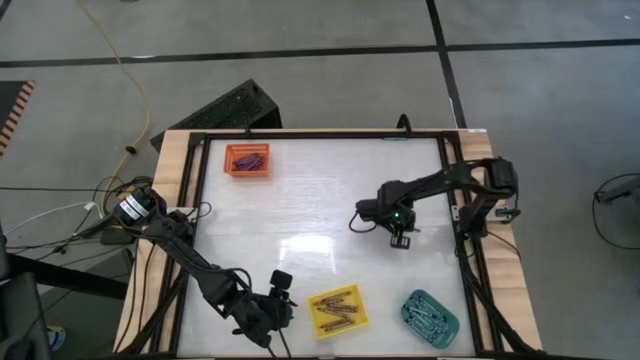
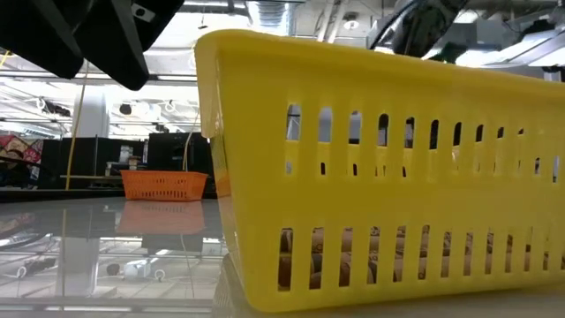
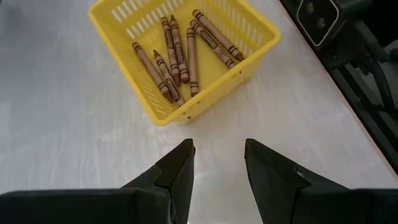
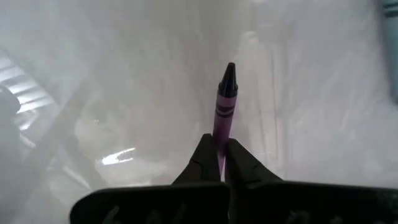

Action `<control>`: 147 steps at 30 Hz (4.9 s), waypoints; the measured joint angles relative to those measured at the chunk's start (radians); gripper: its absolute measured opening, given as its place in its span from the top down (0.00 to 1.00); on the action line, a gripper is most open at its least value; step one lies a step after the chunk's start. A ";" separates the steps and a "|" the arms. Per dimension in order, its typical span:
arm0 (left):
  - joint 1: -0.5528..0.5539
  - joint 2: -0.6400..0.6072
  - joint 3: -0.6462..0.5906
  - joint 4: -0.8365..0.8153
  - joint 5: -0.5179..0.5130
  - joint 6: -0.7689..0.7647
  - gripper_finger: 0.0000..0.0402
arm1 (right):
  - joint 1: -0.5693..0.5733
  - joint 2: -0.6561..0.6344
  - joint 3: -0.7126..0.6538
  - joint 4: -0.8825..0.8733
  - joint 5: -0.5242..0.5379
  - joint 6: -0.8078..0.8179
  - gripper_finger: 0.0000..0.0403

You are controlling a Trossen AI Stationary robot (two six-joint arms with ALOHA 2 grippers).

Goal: Sort crayons
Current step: Put the purple crayon into the orange bin

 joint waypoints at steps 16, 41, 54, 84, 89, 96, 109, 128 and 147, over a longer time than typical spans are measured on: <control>-0.002 -0.026 0.001 0.008 -0.039 0.010 0.67 | 0.243 -0.121 0.220 -0.013 0.031 0.220 1.00; 0.016 -0.080 0.001 0.025 -0.317 0.112 0.67 | 0.562 -0.114 0.324 0.411 0.273 0.324 1.00; 0.131 -0.274 0.001 0.184 -0.189 0.285 0.67 | 0.614 -0.114 0.425 0.549 0.445 0.096 1.00; 0.193 -0.302 0.001 0.553 -0.072 0.385 0.67 | 0.661 -0.114 0.552 0.827 0.582 -0.300 1.00; 0.193 -0.302 0.001 0.568 -0.069 0.390 0.67 | 0.648 -0.114 0.552 0.831 0.582 -0.301 1.00; 0.197 -0.297 0.001 0.565 -0.071 0.390 0.73 | 0.635 -0.114 0.552 0.846 0.578 -0.313 1.00; 0.198 -0.297 0.000 0.560 -0.053 0.431 0.98 | 0.636 -0.114 0.552 0.843 0.575 -0.318 1.00; 0.224 -0.308 0.001 0.373 -0.064 0.447 0.99 | 0.615 -0.116 0.552 0.611 0.709 -0.090 0.68; 0.670 -0.439 0.001 -0.333 -0.080 0.694 0.99 | 0.693 -0.098 0.359 0.301 0.754 0.449 0.58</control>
